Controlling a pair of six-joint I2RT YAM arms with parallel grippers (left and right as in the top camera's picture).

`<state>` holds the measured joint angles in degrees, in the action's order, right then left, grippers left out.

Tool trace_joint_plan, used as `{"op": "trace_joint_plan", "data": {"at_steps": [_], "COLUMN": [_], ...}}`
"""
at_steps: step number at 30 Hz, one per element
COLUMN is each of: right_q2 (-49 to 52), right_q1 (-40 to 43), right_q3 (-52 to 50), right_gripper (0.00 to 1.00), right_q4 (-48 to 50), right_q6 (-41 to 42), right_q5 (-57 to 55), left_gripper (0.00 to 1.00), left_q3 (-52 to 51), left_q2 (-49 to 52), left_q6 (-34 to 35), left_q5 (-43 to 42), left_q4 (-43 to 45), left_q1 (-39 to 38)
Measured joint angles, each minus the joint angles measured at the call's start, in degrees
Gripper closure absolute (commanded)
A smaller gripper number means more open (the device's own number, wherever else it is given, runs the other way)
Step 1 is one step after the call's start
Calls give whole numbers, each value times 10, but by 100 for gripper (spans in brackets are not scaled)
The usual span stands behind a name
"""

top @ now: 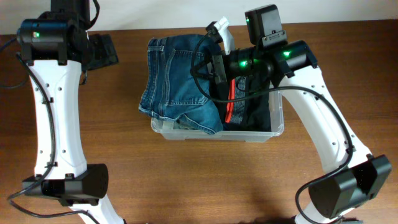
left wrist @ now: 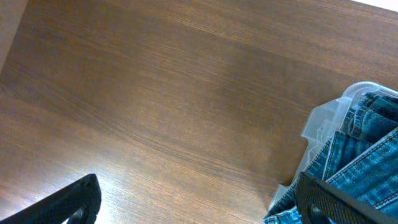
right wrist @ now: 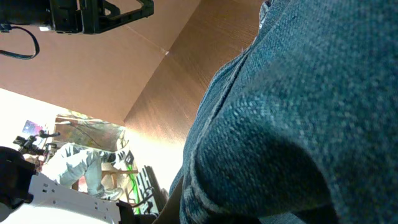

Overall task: Pack container
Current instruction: 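Lower the blue jeans onto the container's left side and press down, then push the jeans down into the container with the right gripper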

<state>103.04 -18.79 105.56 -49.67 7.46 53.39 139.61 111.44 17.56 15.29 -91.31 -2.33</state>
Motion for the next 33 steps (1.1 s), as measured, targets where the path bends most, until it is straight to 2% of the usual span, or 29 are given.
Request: {"op": "trace_joint_plan", "data": {"at_steps": [7, 23, 33], "right_q2": [0, 0, 11], "right_q1": [9, 14, 14], "right_q3": [0, 0, 0], "right_gripper": [96, 96, 96], "right_q4": [-29, -93, -102], "right_q6": [-2, -32, -47], "right_q5": [-21, -226, -271], "left_gripper": [1, 1, 1], "left_q3": [0, 0, 0], "left_q2": [0, 0, 0], "left_q6": [0, 0, 0], "left_q5": [0, 0, 0], "left_q4": [0, 0, 0], "left_q1": [0, 0, 0]}}
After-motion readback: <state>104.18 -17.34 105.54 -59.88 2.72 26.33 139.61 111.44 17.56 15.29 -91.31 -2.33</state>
